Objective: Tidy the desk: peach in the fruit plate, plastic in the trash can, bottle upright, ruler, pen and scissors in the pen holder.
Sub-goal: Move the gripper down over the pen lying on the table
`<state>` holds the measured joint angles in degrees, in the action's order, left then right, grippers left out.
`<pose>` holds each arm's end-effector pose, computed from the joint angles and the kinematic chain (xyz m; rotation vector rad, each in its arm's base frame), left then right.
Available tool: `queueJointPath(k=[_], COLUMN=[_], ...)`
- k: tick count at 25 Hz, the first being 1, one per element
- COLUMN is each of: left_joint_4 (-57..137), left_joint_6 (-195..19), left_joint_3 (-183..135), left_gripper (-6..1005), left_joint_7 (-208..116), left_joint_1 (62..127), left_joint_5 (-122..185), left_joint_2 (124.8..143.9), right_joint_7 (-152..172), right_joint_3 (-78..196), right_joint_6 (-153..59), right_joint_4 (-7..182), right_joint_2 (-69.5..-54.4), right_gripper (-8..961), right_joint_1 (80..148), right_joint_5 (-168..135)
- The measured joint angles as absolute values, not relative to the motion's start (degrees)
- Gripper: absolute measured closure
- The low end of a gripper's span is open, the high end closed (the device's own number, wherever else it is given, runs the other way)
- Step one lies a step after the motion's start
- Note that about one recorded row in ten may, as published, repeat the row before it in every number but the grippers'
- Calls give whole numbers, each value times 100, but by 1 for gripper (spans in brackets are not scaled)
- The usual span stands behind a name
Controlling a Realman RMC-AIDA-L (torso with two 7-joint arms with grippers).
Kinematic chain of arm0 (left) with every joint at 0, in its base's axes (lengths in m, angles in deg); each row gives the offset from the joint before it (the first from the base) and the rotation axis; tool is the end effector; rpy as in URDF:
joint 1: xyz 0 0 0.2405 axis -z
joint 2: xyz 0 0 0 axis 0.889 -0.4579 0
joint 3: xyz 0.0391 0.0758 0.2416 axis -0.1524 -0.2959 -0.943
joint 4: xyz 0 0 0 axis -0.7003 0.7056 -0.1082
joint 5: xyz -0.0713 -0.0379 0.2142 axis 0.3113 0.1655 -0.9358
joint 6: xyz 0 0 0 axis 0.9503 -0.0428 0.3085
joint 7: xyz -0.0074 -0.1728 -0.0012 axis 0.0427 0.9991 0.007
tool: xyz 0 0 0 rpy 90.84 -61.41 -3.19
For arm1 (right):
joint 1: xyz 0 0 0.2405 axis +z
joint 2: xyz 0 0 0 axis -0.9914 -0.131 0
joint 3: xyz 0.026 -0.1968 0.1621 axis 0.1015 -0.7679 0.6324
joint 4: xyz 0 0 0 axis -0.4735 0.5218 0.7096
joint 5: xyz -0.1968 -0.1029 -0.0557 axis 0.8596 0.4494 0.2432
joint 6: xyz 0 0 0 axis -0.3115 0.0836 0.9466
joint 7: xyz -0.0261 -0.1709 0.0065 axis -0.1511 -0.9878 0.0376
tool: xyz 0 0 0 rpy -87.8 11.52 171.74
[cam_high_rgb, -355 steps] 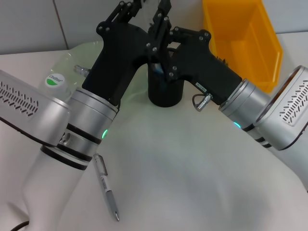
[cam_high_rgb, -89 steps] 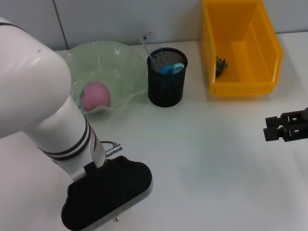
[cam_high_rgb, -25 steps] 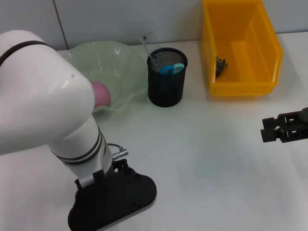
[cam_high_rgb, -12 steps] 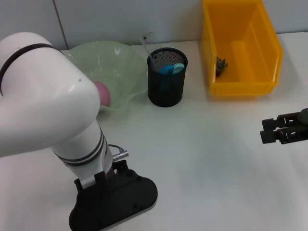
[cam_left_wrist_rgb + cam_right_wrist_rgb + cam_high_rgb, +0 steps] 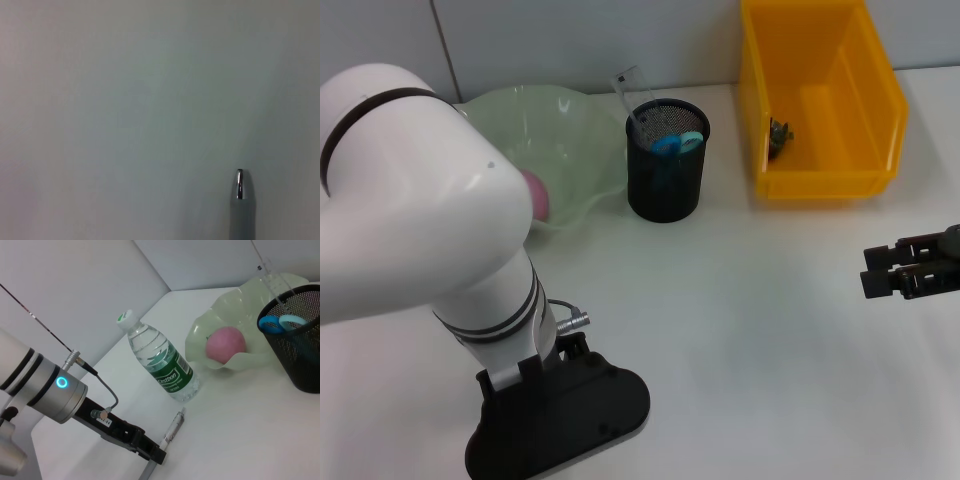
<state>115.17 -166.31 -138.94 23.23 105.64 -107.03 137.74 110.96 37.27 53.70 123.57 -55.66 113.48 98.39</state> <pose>-0.1448 0.3130 -0.1293 2.0714 -1.6406 -0.9333 0.2995 0.3271 0.0784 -2.7807 1.1981 0.5423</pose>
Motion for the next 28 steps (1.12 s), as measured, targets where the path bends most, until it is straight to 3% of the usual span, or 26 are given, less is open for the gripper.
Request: queueJointPath(k=[28], left_joint_4=[11412], left_joint_6=[-16602], left_joint_3=[-13954], left_gripper=[691], left_joint_7=[2332], left_joint_1=[10607], left_joint_5=[-10707], left_joint_2=[13765], right_joint_7=[11085], right_joint_3=[3727], right_joint_6=[5371], right_joint_4=[12371], right_joint_2=[-5575], right_gripper=[196], right_joint_1=[11350], right_joint_5=[9812])
